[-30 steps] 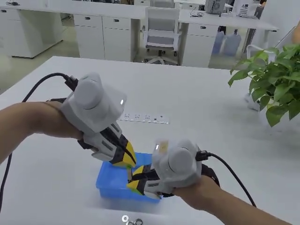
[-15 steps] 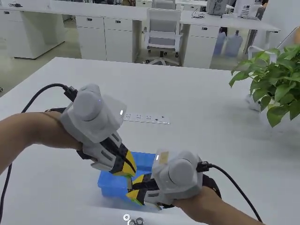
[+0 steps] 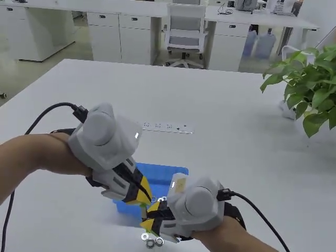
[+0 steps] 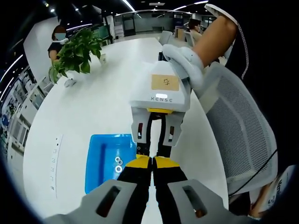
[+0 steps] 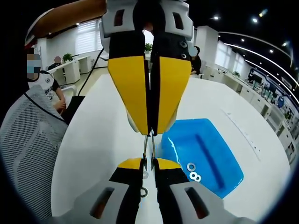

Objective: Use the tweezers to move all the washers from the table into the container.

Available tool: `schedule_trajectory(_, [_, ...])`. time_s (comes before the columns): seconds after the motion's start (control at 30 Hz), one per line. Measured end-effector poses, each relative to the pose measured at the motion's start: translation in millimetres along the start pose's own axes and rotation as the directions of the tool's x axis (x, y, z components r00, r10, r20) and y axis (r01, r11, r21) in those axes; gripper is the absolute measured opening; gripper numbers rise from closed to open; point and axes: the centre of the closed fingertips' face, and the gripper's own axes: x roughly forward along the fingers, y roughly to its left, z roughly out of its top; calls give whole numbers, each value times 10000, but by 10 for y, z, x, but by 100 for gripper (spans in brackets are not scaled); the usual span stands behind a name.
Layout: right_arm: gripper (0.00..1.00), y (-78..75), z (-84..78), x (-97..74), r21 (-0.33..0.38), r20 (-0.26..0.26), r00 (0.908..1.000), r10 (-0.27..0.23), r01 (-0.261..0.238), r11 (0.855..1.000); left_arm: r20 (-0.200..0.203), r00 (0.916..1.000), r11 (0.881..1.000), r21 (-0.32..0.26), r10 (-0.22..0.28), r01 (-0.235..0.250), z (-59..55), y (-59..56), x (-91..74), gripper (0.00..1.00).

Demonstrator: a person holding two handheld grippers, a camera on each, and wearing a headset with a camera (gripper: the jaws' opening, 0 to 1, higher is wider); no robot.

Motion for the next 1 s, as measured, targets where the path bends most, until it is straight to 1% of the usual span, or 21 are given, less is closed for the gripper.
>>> schedule_trajectory(0.37, [11,72,-48,86,120,35,10000,70,-71,9999,-39,9999,9997,-192,-149,148,-100,-51,54,5])
schedule_trajectory(0.63, [11,122,-90,135,-2,-79,10000,33,-33,10000,-44,9997,9991,-339,-260,258,-168,-91,87,5])
schedule_trajectory(0.83, [11,137,-116,152,-73,-117,9999,-70,70,9999,-78,9995,9987,-389,-321,318,-205,-106,102,5])
schedule_trajectory(1.0, [11,149,-137,153,-113,-169,9998,-88,87,9999,-60,9993,9986,-380,-382,379,-210,-122,122,5])
